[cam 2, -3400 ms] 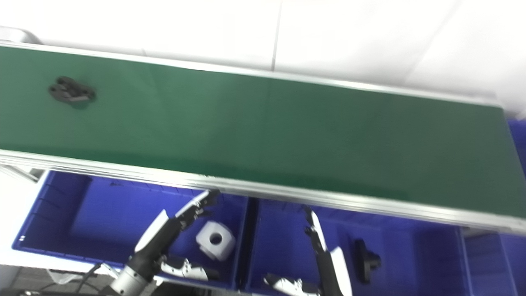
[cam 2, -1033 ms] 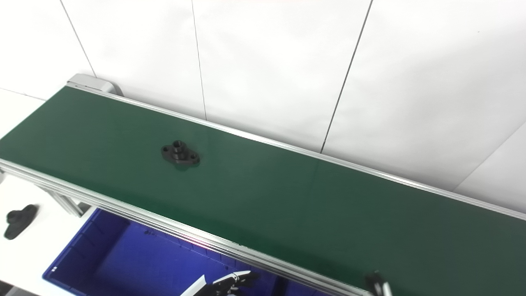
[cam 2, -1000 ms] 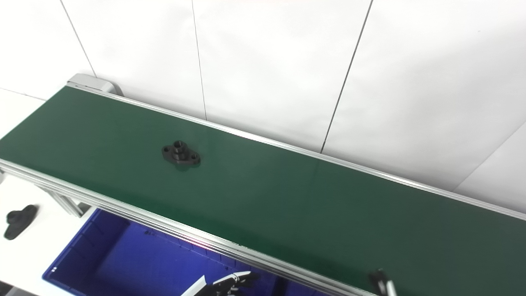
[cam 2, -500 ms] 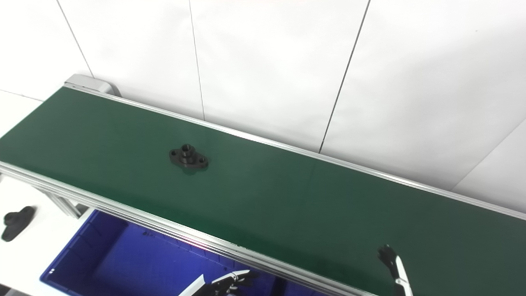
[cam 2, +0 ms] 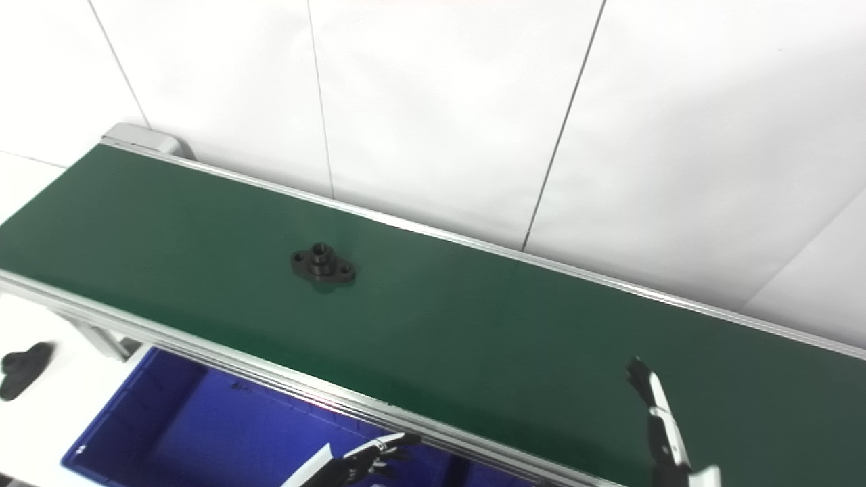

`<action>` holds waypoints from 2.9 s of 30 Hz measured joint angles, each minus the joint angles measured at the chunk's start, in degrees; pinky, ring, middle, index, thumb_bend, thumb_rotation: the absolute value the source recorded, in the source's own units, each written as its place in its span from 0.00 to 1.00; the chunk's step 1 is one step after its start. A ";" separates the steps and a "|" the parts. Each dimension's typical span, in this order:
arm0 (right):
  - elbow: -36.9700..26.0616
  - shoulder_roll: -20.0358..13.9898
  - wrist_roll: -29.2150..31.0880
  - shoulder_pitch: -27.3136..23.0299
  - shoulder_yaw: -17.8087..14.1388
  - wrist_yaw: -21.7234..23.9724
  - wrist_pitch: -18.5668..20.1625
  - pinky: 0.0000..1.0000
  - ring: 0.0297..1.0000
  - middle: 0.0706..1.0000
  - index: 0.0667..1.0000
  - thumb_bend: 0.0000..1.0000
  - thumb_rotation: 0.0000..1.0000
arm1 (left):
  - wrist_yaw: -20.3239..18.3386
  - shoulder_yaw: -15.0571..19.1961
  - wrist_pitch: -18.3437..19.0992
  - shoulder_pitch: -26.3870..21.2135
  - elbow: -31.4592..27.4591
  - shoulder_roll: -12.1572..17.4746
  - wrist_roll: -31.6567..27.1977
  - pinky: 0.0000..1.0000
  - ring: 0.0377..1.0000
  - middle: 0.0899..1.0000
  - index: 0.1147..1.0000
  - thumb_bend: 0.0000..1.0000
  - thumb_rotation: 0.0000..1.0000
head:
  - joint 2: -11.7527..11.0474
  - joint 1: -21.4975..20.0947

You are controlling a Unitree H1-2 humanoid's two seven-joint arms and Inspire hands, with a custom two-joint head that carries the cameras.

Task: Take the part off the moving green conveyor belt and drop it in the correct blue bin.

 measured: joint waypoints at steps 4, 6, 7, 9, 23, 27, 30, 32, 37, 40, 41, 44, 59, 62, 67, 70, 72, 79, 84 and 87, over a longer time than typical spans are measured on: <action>0.00 1.18 -0.29 -2.23 -1.50 2.15 1.96 0.81 0.83 0.85 0.91 0.86 0.49 | -0.95 0.64 -0.01 -0.50 0.47 -0.01 -0.95 0.78 0.89 0.94 0.90 0.87 0.06 | -0.09 -2.01; 0.00 1.78 -0.47 -3.22 -1.88 3.08 3.15 0.79 0.82 0.84 0.90 0.85 0.47 | -1.39 1.21 -0.01 -0.75 0.82 -0.01 -0.97 0.79 0.89 0.94 0.90 0.87 0.07 | 0.00 -3.34; 0.01 2.15 -0.97 -3.80 -2.09 3.65 3.64 0.79 0.82 0.84 0.90 0.85 0.47 | -1.59 1.45 -0.01 -0.90 1.00 0.00 -0.99 0.79 0.89 0.94 0.90 0.87 0.07 | 0.00 -4.56; 0.00 2.85 -1.65 -4.86 -2.22 4.20 4.24 0.78 0.81 0.83 0.89 0.84 0.44 | -1.98 1.70 -0.09 -1.27 1.54 -0.01 -1.06 0.80 0.90 0.95 0.91 0.86 0.08 | 0.00 -5.97; -1.72 8.90 -7.06 -14.23 -1.62 10.00 13.11 0.79 0.83 0.85 0.92 0.80 0.32 | -4.75 3.00 -0.21 -2.57 1.89 1.81 -3.92 0.87 0.95 0.97 0.94 0.83 0.12 | 1.49 -15.03; -0.72 9.66 -7.84 -16.31 -1.44 11.17 15.49 0.79 0.81 0.84 0.95 0.81 0.30 | -5.07 3.49 -0.20 -2.75 1.93 1.95 -4.68 0.88 0.95 0.97 0.95 0.80 0.15 | 1.93 -15.30; 0.32 10.08 -7.82 -17.58 -1.39 11.33 16.66 0.79 0.82 0.84 0.96 0.80 0.30 | -5.58 3.52 -0.20 -2.72 1.83 2.00 -4.70 0.89 0.96 0.98 0.95 0.79 0.15 | 2.37 -14.86; 0.91 10.57 -7.47 -18.22 -1.29 11.34 16.85 0.78 0.82 0.84 0.96 0.80 0.29 | -5.83 3.65 -0.20 -2.63 1.74 1.99 -4.72 0.90 0.96 0.97 0.95 0.80 0.15 | 2.55 -14.60; 3.18 11.03 -6.89 -19.76 -0.83 11.34 17.69 0.78 0.81 0.83 0.95 0.81 0.30 | -6.19 4.15 -0.20 -2.46 1.43 2.13 -4.67 0.91 0.96 0.97 0.95 0.79 0.16 | 2.90 -14.33; 5.01 11.00 -7.81 -20.98 -0.18 11.47 18.18 0.78 0.81 0.83 0.95 0.81 0.32 | -6.27 4.30 -0.20 -2.33 1.27 2.37 -4.65 0.91 0.96 0.97 0.95 0.79 0.17 | 3.08 -14.51; 5.39 11.00 -8.23 -21.54 0.08 11.67 18.45 0.78 0.82 0.83 0.95 0.81 0.33 | -6.33 4.36 -0.20 -2.23 1.06 2.43 -4.65 0.91 0.96 0.97 0.95 0.79 0.17 | 3.08 -14.59; 5.58 10.98 -9.94 -23.81 1.10 13.29 20.86 0.77 0.82 0.83 0.94 0.82 0.34 | -6.80 4.50 -0.21 -1.69 -0.17 2.61 -4.65 0.91 0.96 0.97 0.95 0.80 0.19 | 3.34 -14.51; 9.62 10.94 -12.53 -28.21 3.05 15.67 24.79 0.73 0.81 0.81 0.91 0.83 0.35 | -7.07 4.36 -0.22 2.08 -2.63 3.05 -5.88 0.83 0.92 0.95 0.93 0.82 0.18 | 4.39 -13.36; 10.57 10.92 -12.60 -28.81 3.41 15.69 24.77 0.72 0.80 0.82 0.91 0.83 0.34 | -6.87 4.21 -0.22 3.12 -3.85 3.21 -5.63 0.82 0.91 0.94 0.92 0.82 0.20 | 4.48 -13.28; 12.88 10.82 -12.59 -29.61 4.48 15.95 24.76 0.71 0.79 0.82 0.89 0.83 0.35 | -6.61 3.58 -0.23 3.55 -4.39 3.39 -4.46 0.81 0.90 0.93 0.92 0.83 0.20 | 4.39 -13.54; 14.40 10.48 -12.78 -30.48 5.07 16.47 24.76 0.71 0.79 0.83 0.87 0.83 0.35 | -6.62 3.16 -0.23 3.63 -4.90 3.52 -4.30 0.82 0.90 0.93 0.92 0.83 0.21 | 4.48 -13.71; 15.07 9.98 -13.14 -31.29 5.57 16.70 24.77 0.70 0.80 0.83 0.86 0.83 0.34 | -6.61 2.97 -0.23 3.63 -5.41 3.56 -3.86 0.85 0.92 0.94 0.91 0.84 0.22 | 4.66 -13.80; 19.79 9.10 -13.49 -34.68 7.18 18.66 24.77 0.71 0.79 0.83 0.86 0.83 0.30 | -7.59 2.11 -0.23 3.55 -5.54 4.38 -4.76 0.90 0.94 0.95 0.91 0.85 0.24 | 5.01 -13.10; 23.60 8.75 -14.07 -36.49 8.50 19.02 24.76 0.69 0.78 0.82 0.85 0.82 0.26 | -7.60 1.89 -0.23 3.47 -5.63 4.30 -4.62 0.89 0.93 0.94 0.91 0.86 0.28 | 5.18 -12.75; 26.08 8.29 -14.68 -37.84 9.49 18.96 24.69 0.70 0.77 0.81 0.84 0.83 0.23 | -7.14 1.75 -0.23 3.42 -5.76 4.10 -3.99 0.89 0.93 0.94 0.91 0.86 0.30 | 5.36 -12.57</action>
